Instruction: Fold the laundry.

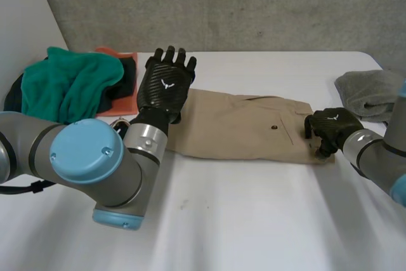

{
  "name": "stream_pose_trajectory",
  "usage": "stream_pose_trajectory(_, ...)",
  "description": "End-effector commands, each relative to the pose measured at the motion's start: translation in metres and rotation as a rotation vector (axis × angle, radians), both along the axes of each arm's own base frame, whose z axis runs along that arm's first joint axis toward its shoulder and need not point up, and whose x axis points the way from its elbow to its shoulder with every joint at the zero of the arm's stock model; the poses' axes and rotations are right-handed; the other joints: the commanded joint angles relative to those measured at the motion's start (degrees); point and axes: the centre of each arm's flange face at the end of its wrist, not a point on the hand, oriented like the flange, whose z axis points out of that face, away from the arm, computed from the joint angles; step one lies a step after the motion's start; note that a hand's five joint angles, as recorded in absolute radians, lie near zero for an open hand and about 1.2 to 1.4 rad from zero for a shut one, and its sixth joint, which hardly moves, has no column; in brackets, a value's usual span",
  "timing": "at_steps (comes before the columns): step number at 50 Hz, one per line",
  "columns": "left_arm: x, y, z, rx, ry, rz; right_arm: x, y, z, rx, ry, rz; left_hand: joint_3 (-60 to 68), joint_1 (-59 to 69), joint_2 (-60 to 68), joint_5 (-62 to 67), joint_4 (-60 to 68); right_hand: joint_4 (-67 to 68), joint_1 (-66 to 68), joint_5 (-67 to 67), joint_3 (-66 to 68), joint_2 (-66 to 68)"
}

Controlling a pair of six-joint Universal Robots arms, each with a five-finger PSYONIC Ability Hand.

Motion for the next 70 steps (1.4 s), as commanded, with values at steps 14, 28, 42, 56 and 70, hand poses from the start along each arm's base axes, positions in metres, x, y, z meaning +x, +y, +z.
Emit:
stream_pose_trajectory(14,0.012,0.006,0.01,0.016,-0.008,0.025,-0.072,-0.018,0.044,-0.165,0.298,-0.106,-1.87,-1.05,-1.67,-2.77,-1.54,30.83,32.83,30.83,29.82,29.34)
stream_pose_trajectory(28,0.032,0.002,0.032,0.009,0.064,0.083,0.095,0.063,0.072,-0.538,0.209,0.42,-1.87,-1.05,-1.67,-2.77,-1.54,30.83,32.83,30.83,29.82,29.34)
stream_pose_trajectory(42,0.041,-0.007,0.051,-0.006,0.158,0.127,0.169,0.141,0.002,-0.568,0.185,0.809,-1.87,-1.05,-1.67,-2.77,-1.54,16.91,18.9,16.9,15.89,15.41)
stream_pose_trajectory(56,0.035,-0.003,0.05,-0.003,0.16,0.105,-0.031,-0.013,0.072,-0.276,-0.211,-0.124,-1.87,-1.05,-1.67,-2.77,-1.54,-37.91,-35.91,-37.91,-38.92,-39.4)
stream_pose_trajectory(70,0.033,-0.003,0.043,0.012,0.146,0.099,-0.115,-0.018,-0.007,-0.052,0.024,-0.082,-1.87,-1.05,-1.67,-2.77,-1.54,-30.35,-28.36,-30.36,-31.36,-31.85)
